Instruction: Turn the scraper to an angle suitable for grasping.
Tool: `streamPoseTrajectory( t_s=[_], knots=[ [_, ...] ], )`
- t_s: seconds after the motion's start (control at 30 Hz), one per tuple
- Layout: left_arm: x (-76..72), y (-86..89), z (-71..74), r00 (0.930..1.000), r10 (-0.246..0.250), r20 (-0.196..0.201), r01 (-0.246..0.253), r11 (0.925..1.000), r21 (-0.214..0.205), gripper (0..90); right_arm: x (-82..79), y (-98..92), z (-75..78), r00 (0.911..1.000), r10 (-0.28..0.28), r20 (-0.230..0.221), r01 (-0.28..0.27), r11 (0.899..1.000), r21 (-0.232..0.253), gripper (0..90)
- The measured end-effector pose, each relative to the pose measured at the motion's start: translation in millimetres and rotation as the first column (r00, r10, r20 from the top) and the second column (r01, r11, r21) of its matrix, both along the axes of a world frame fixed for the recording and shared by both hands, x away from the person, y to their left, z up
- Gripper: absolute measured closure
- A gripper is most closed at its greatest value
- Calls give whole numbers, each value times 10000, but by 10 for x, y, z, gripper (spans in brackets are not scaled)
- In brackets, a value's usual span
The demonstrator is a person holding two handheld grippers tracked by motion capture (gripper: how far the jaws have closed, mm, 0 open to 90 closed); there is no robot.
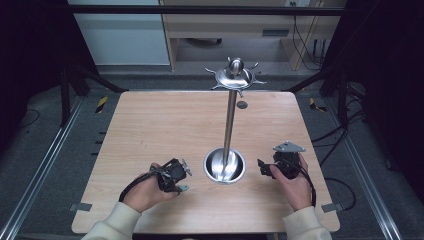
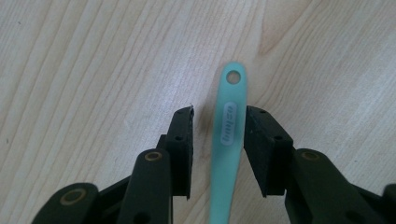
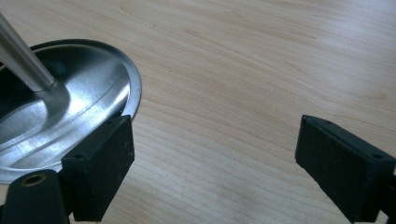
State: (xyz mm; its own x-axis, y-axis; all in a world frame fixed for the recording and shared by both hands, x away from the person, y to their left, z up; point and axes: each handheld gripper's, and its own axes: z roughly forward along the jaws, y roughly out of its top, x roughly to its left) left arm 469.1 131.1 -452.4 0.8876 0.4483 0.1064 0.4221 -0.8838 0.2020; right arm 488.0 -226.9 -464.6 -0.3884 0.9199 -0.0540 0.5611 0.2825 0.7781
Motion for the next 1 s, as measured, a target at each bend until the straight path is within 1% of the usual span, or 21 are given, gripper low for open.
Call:
streamPoseTrajectory(
  t_s=[0.07, 0.1, 0.13, 0.2, 0.33, 0.4, 0.43, 0.67, 0.87, 0.9, 0.93, 1.0],
  knots=[
    [-5, -24, -17, 10000, -20, -24, 20, 10000, 38, 618, 1, 1, 0, 10000, -16, -19, 16, 10000, 16, 121],
    [-7, -38, -25, 9999, -104, -73, 105, 9999, 100, 613, 1, 1, -1, 10000, -5, -16, 5, 10000, 11, 121],
    [-13, -50, -35, 9999, -108, -27, 108, 9999, 55, 609, 1, 2, -1, 10000, 4, -10, -4, 10000, 7, 121],
    [-4, -61, -31, 10000, -66, -8, 66, 9999, 134, 614, 2, 1, -2, 10000, 37, 0, -37, 10000, -13, 121],
    [14, -51, -38, 10000, -21, -60, 21, 9999, 101, 620, 1, 1, -1, 10000, 30, -5, -30, 10000, -12, 121],
    [17, -45, -40, 9997, -77, -244, 79, 9999, 84, 619, 1, 0, -1, 10000, 29, 11, -29, 10000, -23, 121],
    [14, -47, -42, 9995, -130, -274, 133, 9999, 100, 618, 2, 0, -1, 10000, 23, 14, -22, 10000, -23, 121],
    [38, -40, -50, 9994, -140, -326, 144, 9998, 99, 630, -1, -1, 2, 10000, -15, 23, 15, 10000, -15, 122],
    [43, -47, -59, 9984, -266, -494, 274, 9995, 166, 643, 0, -3, 2, 10000, -22, 25, 22, 10000, -20, 122],
    [45, -46, -67, 9984, -292, -475, 298, 9995, 116, 643, -1, -3, 2, 10000, -25, 29, 25, 10000, -18, 122],
    [49, -46, -67, 9982, -332, -507, 341, 9993, 170, 643, -2, -3, 3, 10000, -20, 23, 20, 10000, -3, 122],
    [54, -42, -78, 9979, -308, -568, 317, 9994, 161, 647, -2, -4, 3, 10000, -18, 24, 18, 10000, -7, 122]
  ],
)
